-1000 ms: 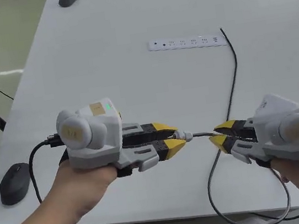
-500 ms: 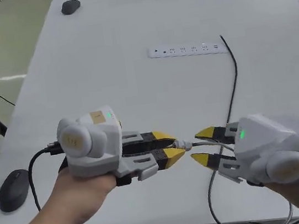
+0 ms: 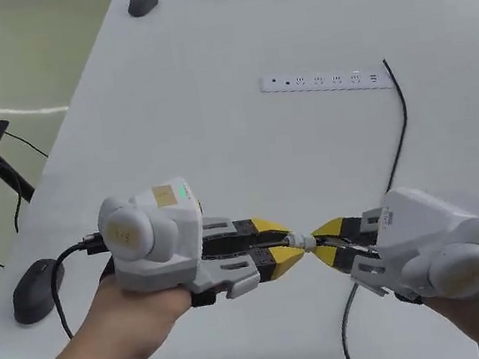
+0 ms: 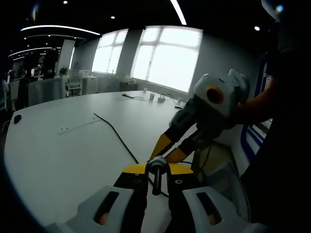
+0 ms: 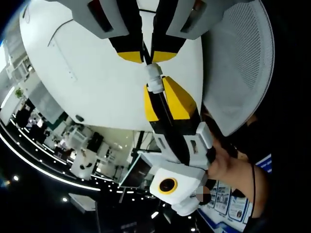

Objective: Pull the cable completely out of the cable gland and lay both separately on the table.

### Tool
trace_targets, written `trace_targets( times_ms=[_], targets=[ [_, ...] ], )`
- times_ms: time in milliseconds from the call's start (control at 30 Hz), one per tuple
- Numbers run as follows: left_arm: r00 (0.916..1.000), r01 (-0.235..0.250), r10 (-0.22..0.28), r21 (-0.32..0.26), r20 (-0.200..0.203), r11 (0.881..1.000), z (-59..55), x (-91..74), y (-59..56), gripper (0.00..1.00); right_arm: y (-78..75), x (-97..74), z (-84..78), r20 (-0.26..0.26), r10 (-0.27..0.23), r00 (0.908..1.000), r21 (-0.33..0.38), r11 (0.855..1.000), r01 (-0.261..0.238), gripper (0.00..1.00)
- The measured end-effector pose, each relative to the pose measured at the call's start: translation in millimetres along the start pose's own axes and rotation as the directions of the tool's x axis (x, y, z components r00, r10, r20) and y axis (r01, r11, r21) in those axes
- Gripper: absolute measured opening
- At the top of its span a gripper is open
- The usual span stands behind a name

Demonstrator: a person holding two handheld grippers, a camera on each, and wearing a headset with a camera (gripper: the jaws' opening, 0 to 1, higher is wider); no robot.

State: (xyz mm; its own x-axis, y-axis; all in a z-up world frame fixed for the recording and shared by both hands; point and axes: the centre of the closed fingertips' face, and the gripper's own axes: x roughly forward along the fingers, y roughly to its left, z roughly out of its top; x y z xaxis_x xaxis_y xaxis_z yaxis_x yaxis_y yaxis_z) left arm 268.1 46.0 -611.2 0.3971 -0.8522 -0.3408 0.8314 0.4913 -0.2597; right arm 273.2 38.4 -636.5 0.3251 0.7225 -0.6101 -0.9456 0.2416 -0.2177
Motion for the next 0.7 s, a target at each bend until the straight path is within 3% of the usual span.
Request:
trace_targets(
  times_ms=[167,333,433,533,700],
  targets=[
    [0.9997,-0.021,0.021,-0.014,0.011,1.000,2.6,0.7,3.4,0.14,-5.3,-0.3,-0.2,0.014,0.016,0.9998,0.049,0.999,-0.017,0.00],
    [0.9992,-0.037,0.037,-0.017,0.018,0.999,6.1,3.0,4.6,0.14,-12.4,-1.7,-11.0,-0.004,0.019,0.9998,0.105,0.994,-0.018,0.00],
    [0.9989,-0.041,0.041,-0.019,0.020,0.999,8.3,3.2,4.6,0.14,-15.8,-4.0,-17.5,-0.010,0.018,0.9998,0.165,0.986,-0.017,0.00],
    [0.9987,-0.045,0.045,-0.024,0.022,0.999,10.9,3.7,4.4,0.14,-18.2,-5.7,-26.6,-0.018,0.028,0.9995,0.259,0.966,-0.022,0.00],
    [0.9982,-0.052,0.053,-0.032,0.029,0.998,13.5,4.1,4.3,0.14,-24.5,-9.0,-40.3,-0.034,0.021,0.9992,0.306,0.952,-0.009,0.00]
  ],
)
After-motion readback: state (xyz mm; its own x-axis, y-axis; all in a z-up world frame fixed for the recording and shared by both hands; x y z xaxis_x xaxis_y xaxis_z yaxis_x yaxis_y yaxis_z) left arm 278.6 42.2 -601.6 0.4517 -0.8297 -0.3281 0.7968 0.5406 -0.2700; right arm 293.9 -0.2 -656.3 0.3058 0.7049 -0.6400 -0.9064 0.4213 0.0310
